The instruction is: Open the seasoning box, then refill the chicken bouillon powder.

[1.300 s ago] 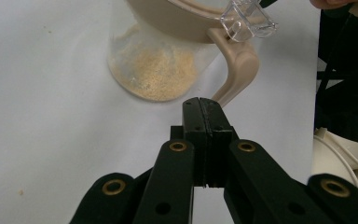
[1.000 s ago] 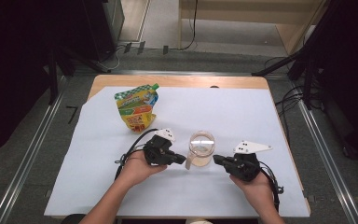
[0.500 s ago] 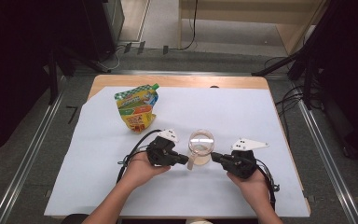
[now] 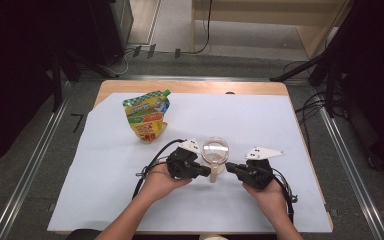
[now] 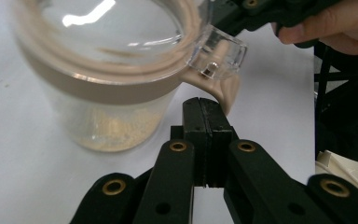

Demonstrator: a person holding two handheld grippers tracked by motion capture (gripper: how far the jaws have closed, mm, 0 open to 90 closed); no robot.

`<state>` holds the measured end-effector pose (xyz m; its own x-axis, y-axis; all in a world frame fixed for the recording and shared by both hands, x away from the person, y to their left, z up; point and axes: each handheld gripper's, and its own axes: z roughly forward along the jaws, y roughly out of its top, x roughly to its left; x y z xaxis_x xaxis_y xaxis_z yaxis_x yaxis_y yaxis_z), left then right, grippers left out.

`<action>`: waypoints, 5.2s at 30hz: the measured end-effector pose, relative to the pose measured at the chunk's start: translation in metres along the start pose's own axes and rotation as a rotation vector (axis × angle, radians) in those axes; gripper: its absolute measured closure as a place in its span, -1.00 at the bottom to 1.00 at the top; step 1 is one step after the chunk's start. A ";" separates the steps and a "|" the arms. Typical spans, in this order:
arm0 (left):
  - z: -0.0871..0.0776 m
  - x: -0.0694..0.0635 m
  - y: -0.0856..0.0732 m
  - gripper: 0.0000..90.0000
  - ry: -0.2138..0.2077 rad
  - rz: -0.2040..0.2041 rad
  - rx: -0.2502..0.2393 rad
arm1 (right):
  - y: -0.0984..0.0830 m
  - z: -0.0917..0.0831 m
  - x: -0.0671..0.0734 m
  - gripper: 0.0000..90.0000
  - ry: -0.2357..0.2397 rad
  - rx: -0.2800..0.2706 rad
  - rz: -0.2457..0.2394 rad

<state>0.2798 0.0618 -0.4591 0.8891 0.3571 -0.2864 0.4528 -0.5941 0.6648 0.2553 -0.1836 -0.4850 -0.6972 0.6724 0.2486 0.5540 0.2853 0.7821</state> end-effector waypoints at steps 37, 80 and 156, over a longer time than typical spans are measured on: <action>-0.044 0.040 -0.014 0.11 0.011 -0.101 -0.056 | -0.019 0.009 0.055 1.00 0.038 -0.017 -0.053; -0.033 0.028 -0.016 -0.13 0.016 -0.077 -0.055 | -0.017 -0.019 -0.025 1.00 -0.081 -0.015 0.033; 0.019 0.031 0.043 -0.63 0.098 0.152 -0.091 | 0.012 -0.002 -0.072 1.00 -0.178 0.003 0.056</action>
<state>0.3282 0.0339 -0.4522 0.9341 0.3389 -0.1125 0.3016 -0.5803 0.7565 0.3119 -0.2299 -0.4925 -0.5737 0.7975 0.1868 0.5913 0.2455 0.7681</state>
